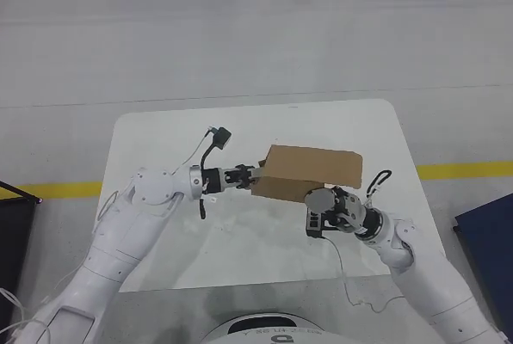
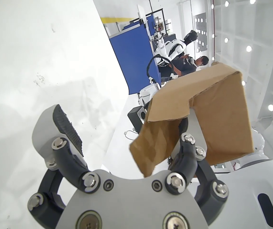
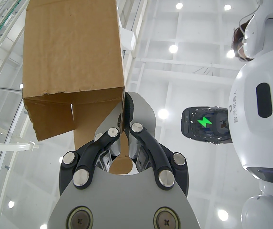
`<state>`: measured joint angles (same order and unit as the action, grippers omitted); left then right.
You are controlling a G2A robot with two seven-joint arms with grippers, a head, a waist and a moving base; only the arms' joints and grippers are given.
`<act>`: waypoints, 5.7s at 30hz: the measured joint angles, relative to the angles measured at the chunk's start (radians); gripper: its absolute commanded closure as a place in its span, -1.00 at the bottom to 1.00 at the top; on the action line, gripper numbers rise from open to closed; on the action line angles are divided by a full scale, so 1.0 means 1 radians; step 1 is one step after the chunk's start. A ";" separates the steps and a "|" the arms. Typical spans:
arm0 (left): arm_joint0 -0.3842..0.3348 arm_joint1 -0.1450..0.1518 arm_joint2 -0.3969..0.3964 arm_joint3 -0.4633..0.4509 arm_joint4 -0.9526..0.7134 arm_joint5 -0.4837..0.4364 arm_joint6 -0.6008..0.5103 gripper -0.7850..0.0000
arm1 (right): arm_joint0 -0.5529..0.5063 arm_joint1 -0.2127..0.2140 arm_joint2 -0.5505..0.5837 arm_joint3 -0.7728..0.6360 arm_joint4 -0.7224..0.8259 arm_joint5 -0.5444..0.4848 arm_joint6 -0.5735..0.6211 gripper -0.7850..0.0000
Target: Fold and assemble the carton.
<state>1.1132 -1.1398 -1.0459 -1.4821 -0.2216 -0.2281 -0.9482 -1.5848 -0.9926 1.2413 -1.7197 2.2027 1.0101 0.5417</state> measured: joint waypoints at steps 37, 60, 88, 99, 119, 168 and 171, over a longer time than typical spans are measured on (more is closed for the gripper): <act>0.151 0.056 -0.296 -0.047 -0.128 -0.078 0.041 -1.00 | 0.095 0.078 -0.305 -0.142 0.483 0.002 0.139 1.00; 0.151 0.056 -0.296 -0.047 -0.128 -0.078 0.041 -1.00 | 0.176 0.150 -0.486 -0.309 0.869 0.002 -0.143 1.00; -0.096 -0.066 0.048 0.385 -0.881 0.032 -0.589 0.04 | 0.203 0.104 -0.520 -0.157 0.869 0.002 -0.220 1.00; -0.105 -0.075 0.047 0.348 -0.966 0.042 -0.588 -0.06 | 0.212 0.093 -0.540 -0.107 0.869 0.002 -0.220 1.00; -0.112 -0.043 0.025 0.401 -0.844 -0.014 -0.588 0.01 | 0.232 0.083 -0.577 -0.077 0.869 0.002 -0.152 1.00; -0.072 0.026 -0.110 -0.038 -0.383 -0.076 -0.344 0.07 | 0.148 0.042 -0.444 -0.017 0.869 0.002 -0.195 1.00; -0.076 0.023 -0.093 -0.046 -0.380 -0.076 -0.344 0.07 | 0.149 0.038 -0.440 -0.017 0.869 0.002 -0.202 1.00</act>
<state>1.0367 -1.1168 -1.1385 -1.5280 -0.6021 -0.3043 -1.2918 -1.4359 -0.9550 0.8010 -1.7363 3.0718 1.0123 0.3392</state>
